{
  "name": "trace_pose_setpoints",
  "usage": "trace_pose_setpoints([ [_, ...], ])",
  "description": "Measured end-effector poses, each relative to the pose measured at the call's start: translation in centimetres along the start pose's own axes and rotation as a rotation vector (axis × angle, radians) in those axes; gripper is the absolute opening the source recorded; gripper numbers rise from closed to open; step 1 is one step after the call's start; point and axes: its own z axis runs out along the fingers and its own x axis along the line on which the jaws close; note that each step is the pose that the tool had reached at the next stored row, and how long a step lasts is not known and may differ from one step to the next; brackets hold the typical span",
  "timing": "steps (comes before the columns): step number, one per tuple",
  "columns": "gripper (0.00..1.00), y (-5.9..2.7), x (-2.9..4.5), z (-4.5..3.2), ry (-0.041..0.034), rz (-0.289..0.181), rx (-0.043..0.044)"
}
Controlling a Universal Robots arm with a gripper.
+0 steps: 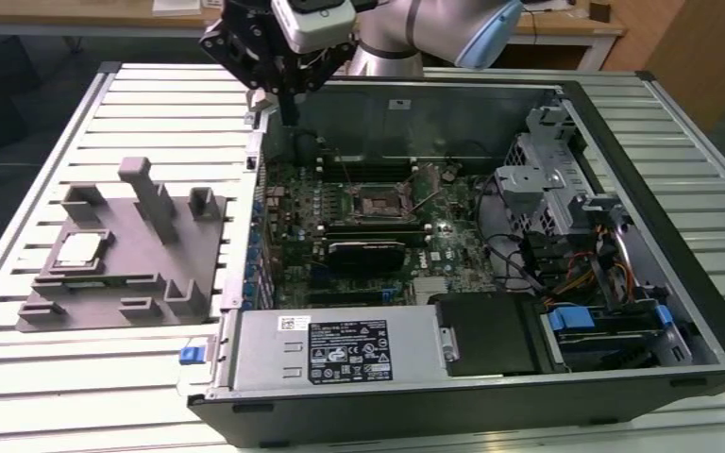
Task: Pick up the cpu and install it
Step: 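Reach for the cpu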
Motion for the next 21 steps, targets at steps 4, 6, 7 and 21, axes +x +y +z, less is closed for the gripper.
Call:
trace_pose_setpoints([
  [4,0.11,-0.02,0.15,0.05,0.0,0.0,0.0],
  [6,0.11,-0.02,0.23,0.08,0.0,0.0,0.0],
  [7,0.11,-0.03,0.27,0.09,-0.0001,0.0,-0.0001],
  [21,0.11,-0.09,0.98,0.22,0.0,0.0,0.0],
])
